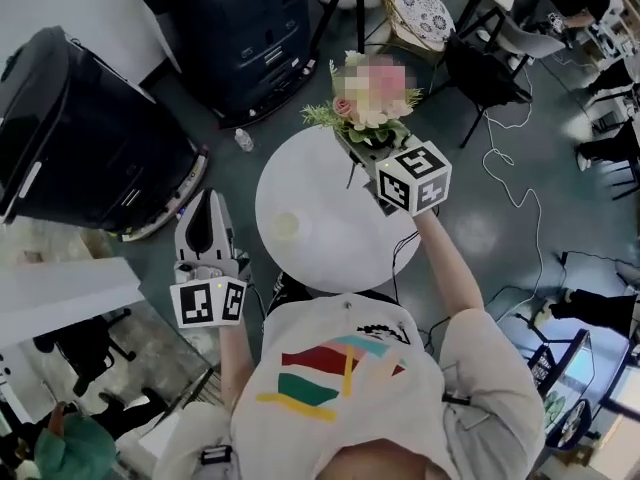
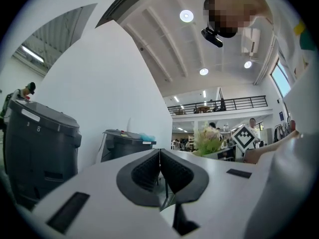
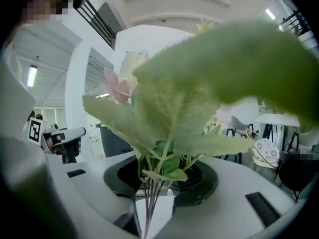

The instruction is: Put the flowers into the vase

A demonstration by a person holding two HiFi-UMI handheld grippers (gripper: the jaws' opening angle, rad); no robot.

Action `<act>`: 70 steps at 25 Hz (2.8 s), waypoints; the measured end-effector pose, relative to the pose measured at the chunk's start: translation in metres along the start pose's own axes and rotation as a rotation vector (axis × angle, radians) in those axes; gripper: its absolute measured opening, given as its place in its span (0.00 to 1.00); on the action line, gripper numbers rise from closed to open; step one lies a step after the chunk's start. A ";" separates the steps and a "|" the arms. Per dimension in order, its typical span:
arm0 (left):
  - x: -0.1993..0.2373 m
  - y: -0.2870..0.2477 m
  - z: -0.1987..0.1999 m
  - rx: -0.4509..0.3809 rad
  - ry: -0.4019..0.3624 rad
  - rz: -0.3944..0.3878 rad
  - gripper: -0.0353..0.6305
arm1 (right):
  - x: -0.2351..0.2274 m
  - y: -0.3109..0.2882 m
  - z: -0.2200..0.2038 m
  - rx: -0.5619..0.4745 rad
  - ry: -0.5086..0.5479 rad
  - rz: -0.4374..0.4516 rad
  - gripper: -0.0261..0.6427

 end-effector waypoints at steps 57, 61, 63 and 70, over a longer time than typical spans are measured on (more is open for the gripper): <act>0.034 0.037 -0.029 0.067 -0.032 0.142 0.06 | 0.170 -0.010 -0.165 0.079 0.221 0.448 0.64; 0.028 0.034 -0.032 0.071 -0.030 0.124 0.06 | 0.168 -0.004 -0.180 0.131 0.240 0.467 0.65; 0.025 0.032 -0.032 0.071 -0.031 0.117 0.06 | 0.166 -0.001 -0.186 0.152 0.244 0.474 0.65; 0.022 0.030 -0.029 0.068 -0.041 0.106 0.06 | 0.156 0.010 -0.197 0.204 0.205 0.455 0.65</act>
Point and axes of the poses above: the fingertips, and each gripper's own axes: y backward along the fingers, x to its left, z out of its top, the point moved 6 cm from there along y, backward along the fingers, and after that the axes turned 13 degrees about -x, right-handed, at the moved point
